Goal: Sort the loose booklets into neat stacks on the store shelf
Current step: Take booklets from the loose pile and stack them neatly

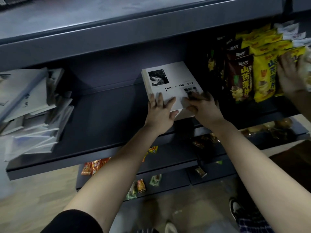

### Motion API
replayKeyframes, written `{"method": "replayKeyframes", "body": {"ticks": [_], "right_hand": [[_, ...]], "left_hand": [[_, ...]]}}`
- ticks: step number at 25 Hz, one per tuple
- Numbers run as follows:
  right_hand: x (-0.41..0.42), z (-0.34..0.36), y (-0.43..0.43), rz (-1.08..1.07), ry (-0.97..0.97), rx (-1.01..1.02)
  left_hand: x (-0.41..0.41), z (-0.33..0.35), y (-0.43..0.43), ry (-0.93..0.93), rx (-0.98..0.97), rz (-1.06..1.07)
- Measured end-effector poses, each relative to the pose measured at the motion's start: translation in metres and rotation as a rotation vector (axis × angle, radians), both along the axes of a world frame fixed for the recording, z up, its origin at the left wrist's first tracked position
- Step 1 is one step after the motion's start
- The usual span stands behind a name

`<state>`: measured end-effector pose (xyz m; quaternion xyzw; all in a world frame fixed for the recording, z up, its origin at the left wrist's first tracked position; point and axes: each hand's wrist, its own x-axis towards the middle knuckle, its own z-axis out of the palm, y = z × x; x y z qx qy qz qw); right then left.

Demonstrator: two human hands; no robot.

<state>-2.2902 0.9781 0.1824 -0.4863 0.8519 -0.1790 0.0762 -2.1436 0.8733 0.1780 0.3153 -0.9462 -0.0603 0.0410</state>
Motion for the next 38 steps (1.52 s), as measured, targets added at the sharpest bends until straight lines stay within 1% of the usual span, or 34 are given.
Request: {"method": "replayKeyframes", "body": {"ticks": [2, 4, 6, 10, 12, 14, 15, 17, 19, 20, 22, 25, 28, 30, 35, 36, 38], "right_hand": [[0.010, 0.005, -0.003, -0.001, 0.050, 0.027], [0.020, 0.002, -0.007, 0.071, 0.088, -0.003], [0.024, 0.001, -0.009, 0.122, 0.059, -0.050], [0.021, 0.011, -0.009, 0.153, 0.000, -0.015], [0.029, 0.012, -0.005, 0.099, 0.080, 0.014], [0.046, 0.013, -0.005, 0.059, 0.176, 0.044], [0.056, 0.016, -0.009, 0.076, 0.191, 0.061], [0.079, 0.026, -0.024, 0.136, 0.169, 0.065], [0.098, 0.039, -0.045, 0.176, 0.125, -0.015], [0.111, 0.046, -0.058, 0.202, 0.104, -0.086], [0.141, 0.057, -0.085, 0.267, 0.079, -0.227], [0.200, 0.069, -0.123, 0.381, 0.079, -0.325], [0.253, 0.080, -0.154, 0.464, 0.026, -0.369], [0.290, 0.087, -0.171, 0.512, 0.029, -0.395], [0.358, 0.090, -0.207, 0.636, 0.063, -0.385], [0.368, 0.090, -0.215, 0.663, 0.074, -0.349], [0.388, 0.090, -0.225, 0.710, 0.135, -0.240]], "left_hand": [[0.001, 0.002, 0.002, -0.003, 0.030, 0.000], [0.005, 0.004, 0.003, -0.011, 0.054, -0.002], [0.008, 0.007, 0.000, -0.046, 0.068, -0.024], [0.012, 0.022, -0.009, -0.089, 0.226, -0.078], [0.019, 0.029, -0.016, -0.084, 0.302, -0.103], [0.034, 0.032, -0.024, -0.065, 0.289, -0.121], [0.044, 0.032, -0.025, -0.060, 0.257, -0.118], [0.069, 0.034, -0.029, -0.078, 0.188, -0.097], [0.093, 0.041, -0.036, -0.093, 0.113, -0.073], [0.108, 0.048, -0.042, -0.068, 0.071, -0.051], [0.136, 0.067, -0.056, 0.041, -0.013, 0.020], [0.183, 0.097, -0.074, 0.176, -0.124, 0.175], [0.233, 0.118, -0.090, 0.208, -0.205, 0.273], [0.276, 0.124, -0.100, 0.188, -0.232, 0.339], [0.364, 0.118, -0.123, 0.120, -0.223, 0.547], [0.377, 0.115, -0.128, 0.116, -0.189, 0.572], [0.396, 0.109, -0.135, 0.082, -0.057, 0.592]]}}
